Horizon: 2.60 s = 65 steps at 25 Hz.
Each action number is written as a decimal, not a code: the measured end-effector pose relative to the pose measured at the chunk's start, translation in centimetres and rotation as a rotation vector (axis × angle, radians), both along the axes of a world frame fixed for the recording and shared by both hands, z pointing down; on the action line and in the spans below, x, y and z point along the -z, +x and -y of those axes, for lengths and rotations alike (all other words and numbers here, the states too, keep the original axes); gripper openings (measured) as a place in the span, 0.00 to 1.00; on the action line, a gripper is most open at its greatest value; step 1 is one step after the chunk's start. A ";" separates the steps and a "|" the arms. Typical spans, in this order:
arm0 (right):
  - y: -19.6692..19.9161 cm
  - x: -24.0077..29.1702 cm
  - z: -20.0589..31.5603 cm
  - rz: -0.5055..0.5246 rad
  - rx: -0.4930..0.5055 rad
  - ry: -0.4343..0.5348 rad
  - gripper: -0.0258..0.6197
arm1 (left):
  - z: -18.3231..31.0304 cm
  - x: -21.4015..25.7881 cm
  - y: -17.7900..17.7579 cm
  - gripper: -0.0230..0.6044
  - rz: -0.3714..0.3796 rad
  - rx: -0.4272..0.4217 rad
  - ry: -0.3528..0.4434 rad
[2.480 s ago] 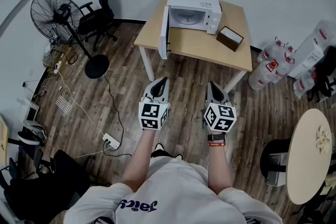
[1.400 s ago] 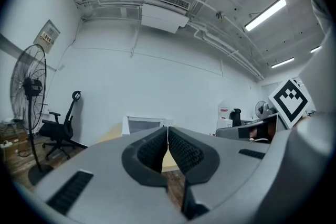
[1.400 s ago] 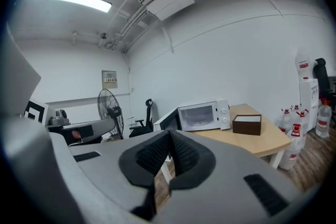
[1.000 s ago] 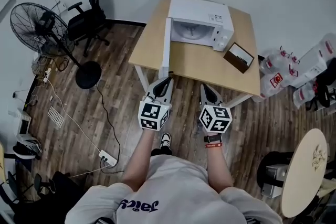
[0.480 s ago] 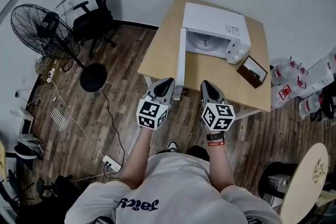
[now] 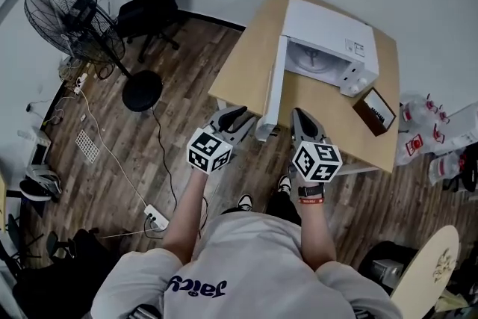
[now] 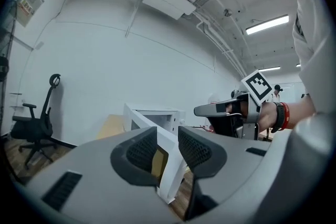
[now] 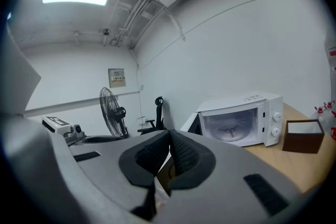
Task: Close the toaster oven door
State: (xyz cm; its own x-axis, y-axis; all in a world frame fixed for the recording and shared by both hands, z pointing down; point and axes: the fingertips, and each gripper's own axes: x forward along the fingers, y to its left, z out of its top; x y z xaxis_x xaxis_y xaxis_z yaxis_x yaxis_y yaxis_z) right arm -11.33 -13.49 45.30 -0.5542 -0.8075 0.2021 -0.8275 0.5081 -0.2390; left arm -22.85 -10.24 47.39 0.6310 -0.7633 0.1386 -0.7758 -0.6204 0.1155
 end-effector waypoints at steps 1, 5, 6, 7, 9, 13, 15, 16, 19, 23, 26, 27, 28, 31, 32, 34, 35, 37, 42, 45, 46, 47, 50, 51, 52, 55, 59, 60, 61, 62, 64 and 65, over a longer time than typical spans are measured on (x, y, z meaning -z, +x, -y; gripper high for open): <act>0.0 -0.1 0.2 -0.003 0.006 -0.004 0.06 | 0.1 -0.1 0.0 0.27 -0.005 -0.022 -0.003; 0.4 -0.6 1.1 0.019 0.018 -0.030 0.06 | 0.3 -0.9 0.5 0.32 -0.002 -0.121 -0.009; 0.6 -0.8 1.3 0.020 0.020 -0.036 0.06 | 0.4 -1.2 0.6 0.33 0.003 -0.145 -0.011; 0.7 -0.9 1.4 0.017 0.023 -0.040 0.06 | 0.4 -1.5 0.8 0.36 0.010 -0.170 -0.014; 0.9 -1.4 1.5 0.008 0.030 -0.049 0.06 | 0.3 -2.7 1.0 0.39 0.030 -0.228 -0.033; 1.3 -2.9 1.5 0.017 0.050 -0.097 0.06 | 0.4 -5.8 1.4 0.46 0.073 -0.318 -0.069; 1.6 -3.7 1.8 0.018 0.054 -0.117 0.06 | 0.9 -7.0 1.7 0.46 0.085 -0.340 -0.083; 1.8 -4.0 2.0 0.021 0.057 -0.127 0.06 | 1.1 -7.4 1.9 0.47 0.085 -0.354 -0.088; 1.9 -4.8 2.3 0.056 0.074 -0.168 0.06 | 1.3 -8.4 2.8 0.49 0.068 -0.415 -0.099; 1.9 -5.5 2.5 0.077 0.074 -0.197 0.06 | 1.6 -9.5 3.6 0.50 0.078 -0.459 -0.116; 2.1 -5.9 2.7 0.086 0.067 -0.204 0.06 | 2.1 -10.1 4.1 0.50 0.083 -0.473 -0.128; 2.1 -5.9 2.7 0.087 0.065 -0.204 0.06 | 2.1 -10.2 4.3 0.50 0.079 -0.478 -0.132; 2.1 -5.9 2.7 0.088 0.064 -0.204 0.06 | 2.1 -10.3 4.4 0.50 0.076 -0.484 -0.136; 2.1 -5.8 2.6 0.098 0.067 -0.203 0.06 | 2.0 -10.4 4.8 0.49 0.068 -0.506 -0.143; 2.2 -5.9 2.7 0.101 0.067 -0.204 0.06 | 2.1 -10.4 4.9 0.49 0.070 -0.510 -0.144; 2.5 -6.0 2.8 0.103 0.060 -0.205 0.06 | 2.3 -10.6 5.1 0.49 0.080 -0.515 -0.143; 2.7 -6.1 2.8 0.103 0.056 -0.207 0.06 | 2.4 -10.7 5.1 0.49 0.085 -0.516 -0.143; 2.8 -6.2 2.7 0.105 0.051 -0.209 0.06 | 2.5 -10.9 5.1 0.45 0.092 -0.516 -0.144; 3.1 -6.3 2.6 0.101 0.051 -0.207 0.06 | 2.5 -11.1 5.5 0.29 0.149 -0.541 -0.131; 3.3 -6.0 2.6 0.101 0.047 -0.202 0.06 | 2.5 -11.0 5.9 0.29 0.166 -0.550 -0.126; 3.4 -5.9 2.6 0.101 0.046 -0.200 0.06 | 2.4 -11.0 6.0 0.29 0.166 -0.548 -0.127; 3.5 -5.9 2.5 0.100 0.045 -0.200 0.06 | 2.4 -11.0 6.0 0.29 0.165 -0.545 -0.128; 3.8 -5.9 2.5 0.102 0.043 -0.201 0.06 | 2.4 -11.0 6.1 0.28 0.162 -0.537 -0.132; 3.8 -5.9 2.4 0.104 0.044 -0.201 0.06 | 2.5 -11.0 6.2 0.29 0.162 -0.535 -0.134; 3.9 -6.0 2.4 0.105 0.044 -0.202 0.06 | 2.5 -11.0 6.3 0.28 0.162 -0.534 -0.136; 4.1 -5.9 2.2 0.108 0.045 -0.199 0.06 | 2.4 -11.0 6.6 0.28 0.162 -0.526 -0.142; 4.8 -5.7 2.1 0.099 0.044 -0.184 0.06 | 2.4 -11.0 7.3 0.28 0.143 -0.500 -0.148; 5.1 -5.6 2.2 0.098 0.041 -0.182 0.06 | 2.4 -11.0 7.5 0.28 0.137 -0.495 -0.150; 5.3 -5.5 2.3 0.099 0.038 -0.179 0.06 | 2.3 -11.0 7.7 0.28 0.133 -0.491 -0.151; 5.6 -5.3 2.4 0.101 0.034 -0.176 0.06 | 2.3 -10.9 7.9 0.28 0.131 -0.489 -0.152; 6.2 -4.9 2.7 0.105 0.027 -0.169 0.06 | 2.3 -10.9 8.3 0.28 0.133 -0.488 -0.155; 6.5 -4.7 2.9 0.107 0.024 -0.165 0.06 | 2.3 -10.9 8.5 0.28 0.135 -0.489 -0.157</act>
